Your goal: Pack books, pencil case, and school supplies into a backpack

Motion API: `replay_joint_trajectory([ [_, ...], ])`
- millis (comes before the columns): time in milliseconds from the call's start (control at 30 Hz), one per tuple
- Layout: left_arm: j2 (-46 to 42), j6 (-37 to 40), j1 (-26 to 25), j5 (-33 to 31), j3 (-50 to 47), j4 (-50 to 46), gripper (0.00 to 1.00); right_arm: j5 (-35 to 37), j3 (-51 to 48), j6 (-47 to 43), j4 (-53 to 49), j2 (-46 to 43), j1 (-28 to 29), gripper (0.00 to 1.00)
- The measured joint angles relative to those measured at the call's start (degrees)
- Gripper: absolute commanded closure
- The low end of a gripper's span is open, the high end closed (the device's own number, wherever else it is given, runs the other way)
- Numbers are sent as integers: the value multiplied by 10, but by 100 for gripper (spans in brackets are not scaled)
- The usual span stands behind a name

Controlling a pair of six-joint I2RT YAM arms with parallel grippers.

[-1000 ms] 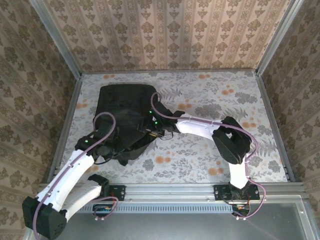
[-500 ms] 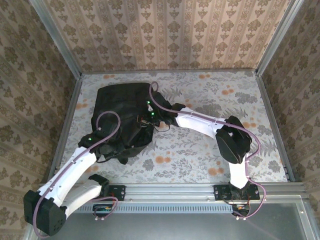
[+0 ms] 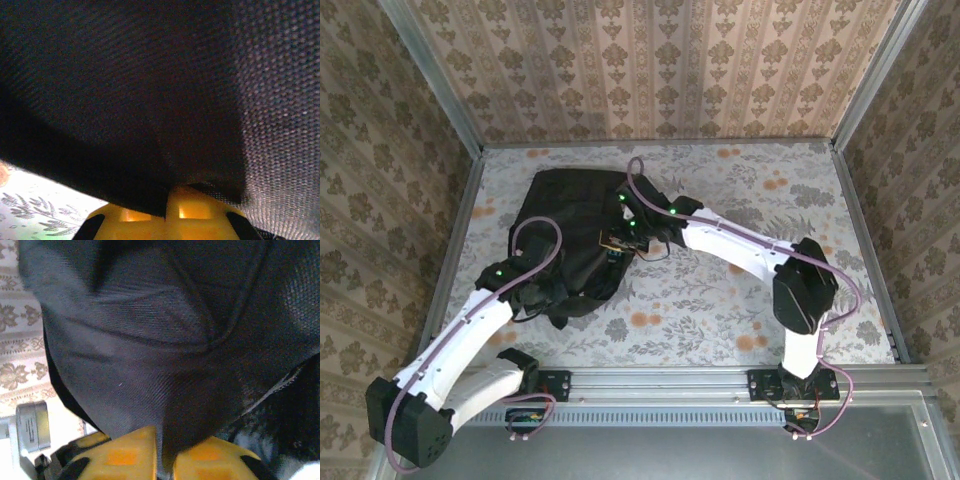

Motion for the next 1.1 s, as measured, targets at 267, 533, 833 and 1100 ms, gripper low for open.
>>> replay_joint_trajectory([
  [267, -3, 0, 11, -8, 7, -19, 100, 1, -34, -74, 11, -112, -16, 69],
  [533, -54, -7, 18, 60, 5, 3, 100, -30, -109, -136, 34, -94, 3, 50],
  [833, -82, -20, 40, 99, 5, 15, 100, -21, -186, -72, 158, -45, -3, 47],
  [1100, -82, -28, 40, 113, -7, 42, 100, -48, -161, -17, 269, 34, -13, 62],
])
